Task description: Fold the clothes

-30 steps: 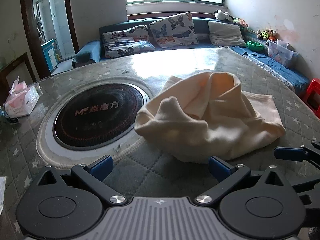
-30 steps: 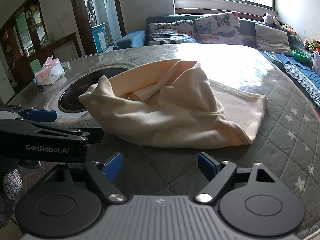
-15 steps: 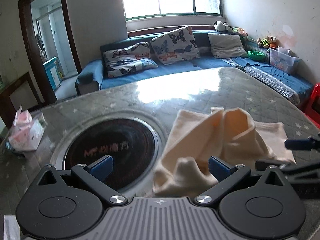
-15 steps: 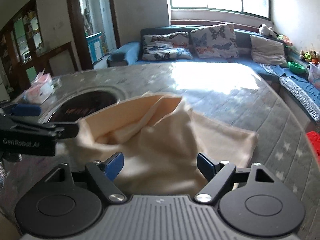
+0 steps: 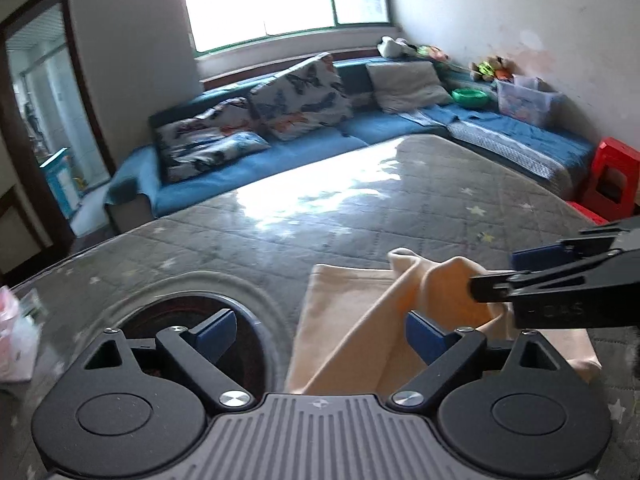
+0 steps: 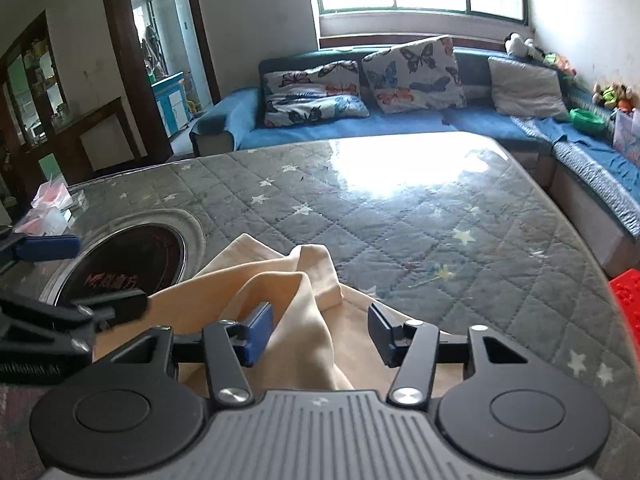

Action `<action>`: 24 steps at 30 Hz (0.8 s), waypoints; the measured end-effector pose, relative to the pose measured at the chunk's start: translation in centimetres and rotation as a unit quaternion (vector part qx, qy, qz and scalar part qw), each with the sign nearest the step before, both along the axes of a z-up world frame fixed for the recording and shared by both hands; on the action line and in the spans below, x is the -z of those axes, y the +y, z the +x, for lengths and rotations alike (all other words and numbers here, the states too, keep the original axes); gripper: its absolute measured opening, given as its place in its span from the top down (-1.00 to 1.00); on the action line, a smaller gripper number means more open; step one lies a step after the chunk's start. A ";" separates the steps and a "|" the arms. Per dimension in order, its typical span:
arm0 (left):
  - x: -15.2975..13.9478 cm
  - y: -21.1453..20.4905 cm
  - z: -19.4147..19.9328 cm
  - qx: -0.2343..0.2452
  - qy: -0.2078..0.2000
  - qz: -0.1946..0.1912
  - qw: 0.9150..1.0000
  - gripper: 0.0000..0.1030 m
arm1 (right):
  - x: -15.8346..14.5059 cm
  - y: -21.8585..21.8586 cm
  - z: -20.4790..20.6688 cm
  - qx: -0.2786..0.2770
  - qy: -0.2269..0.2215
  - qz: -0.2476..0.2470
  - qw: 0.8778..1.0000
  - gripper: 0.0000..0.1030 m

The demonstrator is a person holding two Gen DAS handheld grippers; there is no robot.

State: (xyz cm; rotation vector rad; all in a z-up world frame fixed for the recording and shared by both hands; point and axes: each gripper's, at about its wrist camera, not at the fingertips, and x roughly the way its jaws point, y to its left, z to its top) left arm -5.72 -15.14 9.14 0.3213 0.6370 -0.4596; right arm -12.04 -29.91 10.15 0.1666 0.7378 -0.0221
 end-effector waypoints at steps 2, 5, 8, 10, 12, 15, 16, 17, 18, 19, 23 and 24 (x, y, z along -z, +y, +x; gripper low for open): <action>0.5 -0.6 0.4 0.013 0.003 0.005 1.000 -0.83 | 0.5 0.1 0.8 -0.007 0.005 0.003 1.000 0.07; 1.4 -1.6 1.0 0.030 0.009 0.026 0.999 -0.83 | 1.3 0.2 1.9 -0.016 0.012 0.006 1.000 0.22; 2.2 -2.0 1.7 0.043 0.022 0.034 0.998 -0.72 | 1.8 0.3 2.7 -0.024 0.017 0.007 1.000 0.33; 2.7 -2.2 2.3 0.049 0.034 0.036 0.998 -0.45 | 2.0 0.4 2.7 -0.029 0.022 0.010 0.999 0.48; 2.9 -1.9 2.9 0.054 0.052 0.030 0.997 -0.16 | 2.3 0.5 2.6 -0.029 0.024 0.010 0.999 0.59; 3.3 -1.5 3.3 0.063 0.069 0.023 0.995 0.46 | 2.6 0.4 2.3 -0.027 0.024 0.010 0.999 0.78; 3.4 -1.4 3.4 0.066 0.073 0.021 0.995 0.62 | 2.6 0.3 2.3 -0.025 0.023 0.010 0.999 0.82; 3.5 -1.3 3.4 0.069 0.071 0.022 0.995 0.73 | 2.6 0.2 2.1 -0.024 0.022 0.010 0.999 0.85; 3.5 -1.3 3.2 0.072 0.068 0.022 0.995 0.73 | 2.5 0.2 2.0 -0.022 0.019 0.008 1.000 0.86; 3.5 -1.4 3.1 0.074 0.065 0.023 0.995 0.74 | 2.5 0.1 1.9 -0.020 0.017 0.007 1.000 0.86; 3.5 -1.4 3.0 0.074 0.055 0.029 0.995 0.79 | 1.9 0.2 1.2 -0.008 0.004 0.002 1.000 0.89; 3.5 -1.2 3.0 0.071 0.056 0.027 0.996 0.79 | 1.8 0.1 0.9 -0.005 0.000 0.001 1.000 0.89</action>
